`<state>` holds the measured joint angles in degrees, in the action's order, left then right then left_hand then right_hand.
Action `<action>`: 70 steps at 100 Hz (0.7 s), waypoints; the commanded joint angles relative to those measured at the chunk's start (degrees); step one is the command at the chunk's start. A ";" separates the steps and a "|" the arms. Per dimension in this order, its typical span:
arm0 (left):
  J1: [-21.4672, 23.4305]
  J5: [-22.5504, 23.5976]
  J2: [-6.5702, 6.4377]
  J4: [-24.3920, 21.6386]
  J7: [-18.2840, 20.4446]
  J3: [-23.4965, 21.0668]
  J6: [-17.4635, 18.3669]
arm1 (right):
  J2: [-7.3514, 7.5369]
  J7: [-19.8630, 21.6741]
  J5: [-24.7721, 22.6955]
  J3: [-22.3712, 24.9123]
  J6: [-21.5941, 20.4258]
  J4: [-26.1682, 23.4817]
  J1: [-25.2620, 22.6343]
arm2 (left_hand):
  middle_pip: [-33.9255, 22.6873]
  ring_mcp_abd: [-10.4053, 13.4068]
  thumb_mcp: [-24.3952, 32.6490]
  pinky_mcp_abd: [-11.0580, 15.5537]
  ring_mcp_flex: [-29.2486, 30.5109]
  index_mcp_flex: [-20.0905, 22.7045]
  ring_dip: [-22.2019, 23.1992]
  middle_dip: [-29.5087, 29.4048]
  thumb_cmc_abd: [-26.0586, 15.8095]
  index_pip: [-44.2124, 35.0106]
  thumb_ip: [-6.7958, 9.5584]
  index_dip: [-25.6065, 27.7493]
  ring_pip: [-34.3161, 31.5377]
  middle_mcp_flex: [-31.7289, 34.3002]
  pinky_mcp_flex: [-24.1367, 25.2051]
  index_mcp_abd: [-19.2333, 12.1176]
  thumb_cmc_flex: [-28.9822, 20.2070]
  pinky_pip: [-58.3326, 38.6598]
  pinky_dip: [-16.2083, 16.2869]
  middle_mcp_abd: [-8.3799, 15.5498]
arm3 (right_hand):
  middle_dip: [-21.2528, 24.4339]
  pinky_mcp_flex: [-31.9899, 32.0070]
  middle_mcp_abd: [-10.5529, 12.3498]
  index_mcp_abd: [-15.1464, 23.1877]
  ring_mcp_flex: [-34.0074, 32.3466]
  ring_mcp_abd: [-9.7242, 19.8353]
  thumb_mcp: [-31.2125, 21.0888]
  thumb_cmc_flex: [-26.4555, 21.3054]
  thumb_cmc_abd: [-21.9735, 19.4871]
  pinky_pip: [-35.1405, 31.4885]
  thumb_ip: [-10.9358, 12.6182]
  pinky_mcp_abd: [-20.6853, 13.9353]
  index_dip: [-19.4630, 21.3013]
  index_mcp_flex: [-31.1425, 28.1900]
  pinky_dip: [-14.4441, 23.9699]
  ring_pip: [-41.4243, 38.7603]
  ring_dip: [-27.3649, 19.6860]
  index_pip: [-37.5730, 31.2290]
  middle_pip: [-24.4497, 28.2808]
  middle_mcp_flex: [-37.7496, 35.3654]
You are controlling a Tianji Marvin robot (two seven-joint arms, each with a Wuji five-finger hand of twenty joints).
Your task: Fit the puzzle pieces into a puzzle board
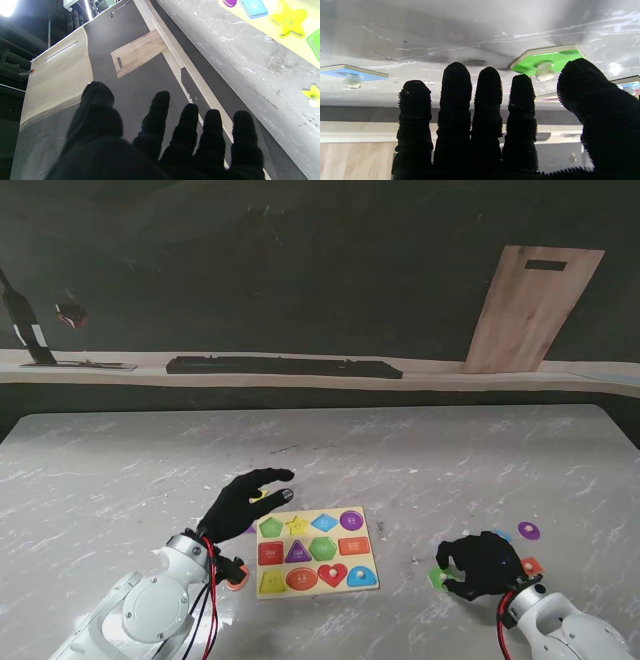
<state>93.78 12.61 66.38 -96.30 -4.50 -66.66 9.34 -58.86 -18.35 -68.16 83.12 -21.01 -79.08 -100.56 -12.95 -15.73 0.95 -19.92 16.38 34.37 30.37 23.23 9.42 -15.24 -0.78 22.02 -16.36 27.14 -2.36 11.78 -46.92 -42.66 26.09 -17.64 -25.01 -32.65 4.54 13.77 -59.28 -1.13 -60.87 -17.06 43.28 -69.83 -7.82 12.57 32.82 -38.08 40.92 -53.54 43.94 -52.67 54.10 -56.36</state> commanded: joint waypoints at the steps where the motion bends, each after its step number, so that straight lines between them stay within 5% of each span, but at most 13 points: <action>1: 0.19 -0.07 -0.02 -0.21 0.08 0.01 -0.13 | 0.23 -0.14 -0.39 -0.04 -0.34 -0.22 -0.58 | 0.55 0.99 -1.69 -0.45 1.43 0.92 0.28 -0.59 -1.57 0.76 -0.69 -0.30 1.06 0.03 0.67 -1.51 -0.41 -0.10 0.68 0.83 | -0.57 -0.14 0.20 -0.29 1.72 0.87 -2.31 -1.48 2.56 -1.47 1.78 1.08 1.14 0.38 0.12 -1.33 0.86 -1.25 1.43 2.37; 21: 0.20 -0.03 -0.03 -0.18 0.10 0.01 -0.06 | 0.35 -0.49 -0.56 -0.04 -1.67 0.22 -0.41 | 0.54 1.02 -1.69 -0.51 1.43 0.93 0.26 -0.59 -1.57 0.76 -0.68 -0.29 1.09 0.10 0.67 -1.58 -0.40 -0.08 0.68 0.90 | -0.69 -0.25 0.59 -1.67 1.96 2.02 -5.87 -4.98 5.34 -0.99 2.51 0.12 1.27 1.20 0.16 -1.72 1.58 0.24 1.66 3.24; 36: 0.14 -0.11 -0.04 -0.12 0.19 0.04 -0.09 | 0.38 -1.05 -0.50 -0.10 -2.65 0.73 -0.14 | 0.53 1.07 -1.69 -0.46 1.47 0.93 0.26 -0.58 -1.56 0.76 -0.69 -0.29 1.09 0.13 0.68 -1.60 -0.40 -0.07 0.67 0.89 | 1.96 -0.78 1.00 -0.09 1.57 2.56 -7.17 -7.78 6.74 -0.37 -2.12 -0.44 -2.26 1.53 0.53 -2.12 2.59 -1.65 2.57 2.64; 70: 0.07 -0.16 -0.03 -0.05 0.19 0.09 -0.10 | 0.25 -0.47 0.60 -0.40 -3.35 1.23 0.22 | 0.52 1.03 -1.68 -0.48 1.49 0.99 0.26 -0.57 -1.53 0.69 -0.69 -0.24 1.09 0.14 0.67 -1.64 -0.38 -0.06 0.67 0.93 | 2.71 -1.05 1.04 2.25 1.39 2.40 -5.52 -10.76 2.68 -0.16 -4.98 -0.54 -6.59 2.21 0.70 -2.21 2.81 -4.81 2.31 1.90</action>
<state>93.74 12.57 66.37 -96.24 -4.40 -66.64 9.34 -58.59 -19.26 -67.60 83.01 -24.07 -77.90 -100.04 -12.95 -15.73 0.95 -19.92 16.38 34.37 30.37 23.23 9.42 -15.24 -0.78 22.02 -16.36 27.14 -2.36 11.77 -46.92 -42.65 26.09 -17.64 -22.63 -33.21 4.53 14.25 -58.63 0.19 -65.63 -26.12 46.64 -69.83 -10.93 12.57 27.26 -37.42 40.92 -54.33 46.16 -55.42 55.12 -54.75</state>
